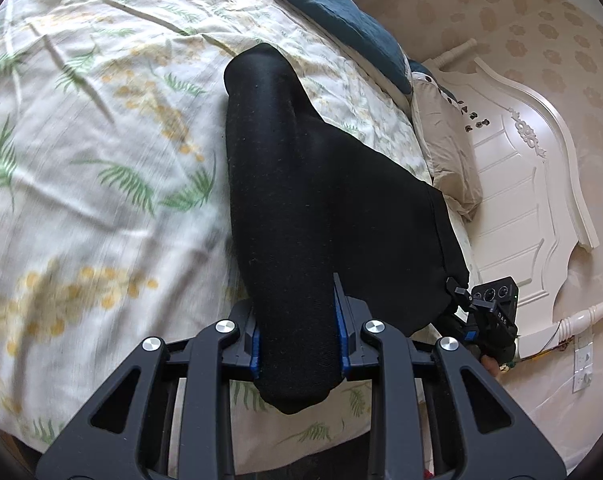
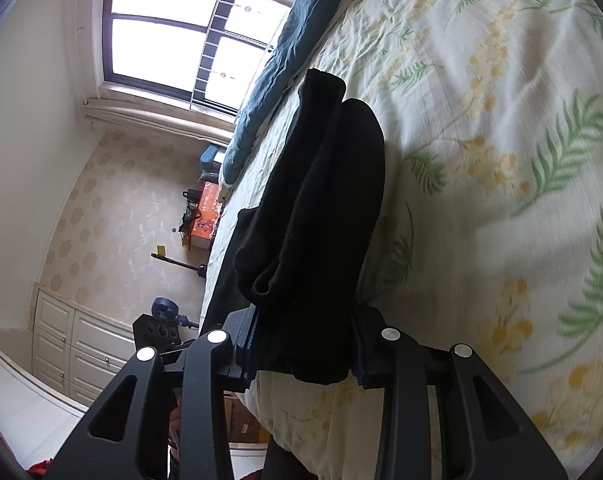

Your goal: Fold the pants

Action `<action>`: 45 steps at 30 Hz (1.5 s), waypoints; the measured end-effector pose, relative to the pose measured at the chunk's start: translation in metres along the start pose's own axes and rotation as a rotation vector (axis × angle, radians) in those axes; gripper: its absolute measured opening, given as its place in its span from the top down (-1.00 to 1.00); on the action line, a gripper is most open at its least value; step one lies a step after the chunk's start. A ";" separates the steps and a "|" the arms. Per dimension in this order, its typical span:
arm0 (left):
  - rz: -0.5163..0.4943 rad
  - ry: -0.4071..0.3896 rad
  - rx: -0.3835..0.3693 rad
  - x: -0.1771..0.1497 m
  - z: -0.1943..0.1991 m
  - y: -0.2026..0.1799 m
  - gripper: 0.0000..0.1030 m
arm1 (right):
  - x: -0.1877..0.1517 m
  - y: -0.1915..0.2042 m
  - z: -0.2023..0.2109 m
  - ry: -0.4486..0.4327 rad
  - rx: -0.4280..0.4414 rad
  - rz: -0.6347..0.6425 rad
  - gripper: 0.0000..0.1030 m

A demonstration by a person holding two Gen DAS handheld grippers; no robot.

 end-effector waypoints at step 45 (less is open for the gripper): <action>-0.295 -0.243 0.534 -0.044 0.041 -0.027 -0.89 | -0.057 0.010 0.038 -0.133 -0.282 0.201 -0.39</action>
Point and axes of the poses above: each gripper's, at about its wrist camera, not at the fingertips, and z roughly against the way its jaws point, y to its left, x to its top, the point moved 5 cm from there along -z, roughly the way its jaws point, and after that the axes turned 7 degrees about -z, right-handed, at the moved point
